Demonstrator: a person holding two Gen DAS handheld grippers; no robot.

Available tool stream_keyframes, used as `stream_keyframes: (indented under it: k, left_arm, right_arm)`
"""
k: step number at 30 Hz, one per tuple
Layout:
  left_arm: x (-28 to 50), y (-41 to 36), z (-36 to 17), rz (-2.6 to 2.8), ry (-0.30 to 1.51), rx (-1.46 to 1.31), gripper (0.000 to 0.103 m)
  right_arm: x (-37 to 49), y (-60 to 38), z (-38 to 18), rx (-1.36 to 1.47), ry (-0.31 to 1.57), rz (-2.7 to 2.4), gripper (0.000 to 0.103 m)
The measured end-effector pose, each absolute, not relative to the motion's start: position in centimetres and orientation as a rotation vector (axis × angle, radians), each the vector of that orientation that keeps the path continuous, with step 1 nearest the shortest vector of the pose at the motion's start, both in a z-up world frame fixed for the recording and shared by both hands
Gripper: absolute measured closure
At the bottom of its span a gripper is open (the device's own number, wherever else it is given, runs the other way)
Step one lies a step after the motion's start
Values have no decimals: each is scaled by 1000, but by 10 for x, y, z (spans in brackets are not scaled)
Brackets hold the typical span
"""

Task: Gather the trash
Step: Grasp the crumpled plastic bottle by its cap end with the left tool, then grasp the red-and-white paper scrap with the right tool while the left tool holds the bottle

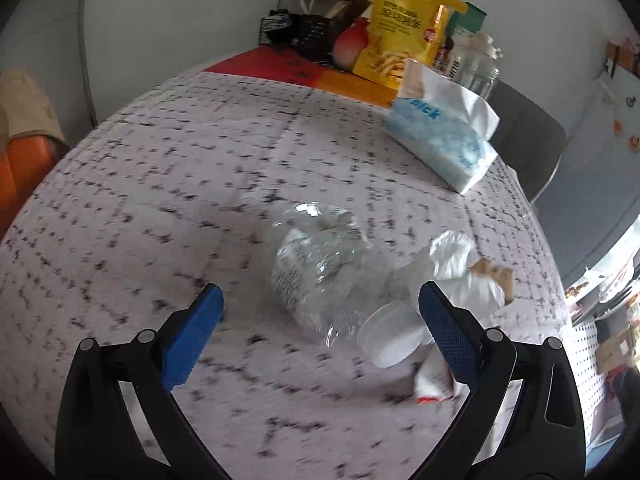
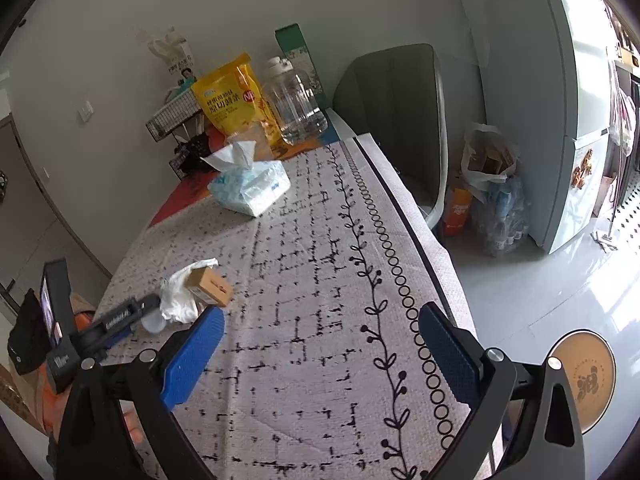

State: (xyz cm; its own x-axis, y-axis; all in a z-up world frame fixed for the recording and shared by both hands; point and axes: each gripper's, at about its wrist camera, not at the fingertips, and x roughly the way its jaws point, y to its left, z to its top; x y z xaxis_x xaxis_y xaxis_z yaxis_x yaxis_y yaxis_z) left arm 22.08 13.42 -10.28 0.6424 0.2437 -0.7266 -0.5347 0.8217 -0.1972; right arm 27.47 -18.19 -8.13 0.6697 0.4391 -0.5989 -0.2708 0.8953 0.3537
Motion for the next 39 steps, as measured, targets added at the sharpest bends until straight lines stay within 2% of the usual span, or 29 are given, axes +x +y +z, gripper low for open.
stream_keyframes:
  k: [3, 6, 8, 9, 13, 25, 32, 39]
  left_arm:
    - [209, 142, -102, 468, 743, -414, 10]
    - [201, 147, -102, 454, 734, -422, 20]
    - [197, 150, -102, 428, 718, -442, 34]
    - [195, 150, -102, 416, 706, -450, 38]
    - [196, 147, -100, 386, 692, -454, 70]
    - [197, 149, -112, 376, 665, -495, 71]
    - [178, 163, -99, 369, 589, -538, 71]
    - [153, 190, -85, 375, 527, -586, 71]
  right_arm:
    - [270, -179, -82, 259, 732, 418, 8]
    - [266, -173, -86, 265, 745, 437, 8]
    - [264, -170, -86, 261, 747, 448, 8]
    - [262, -169, -86, 258, 744, 455, 8]
    - [262, -167, -85, 256, 744, 461, 8]
    - [268, -151, -88, 213, 769, 474, 8]
    - [270, -117, -86, 161, 780, 506, 8]
    - [271, -66, -93, 105, 829, 577, 13]
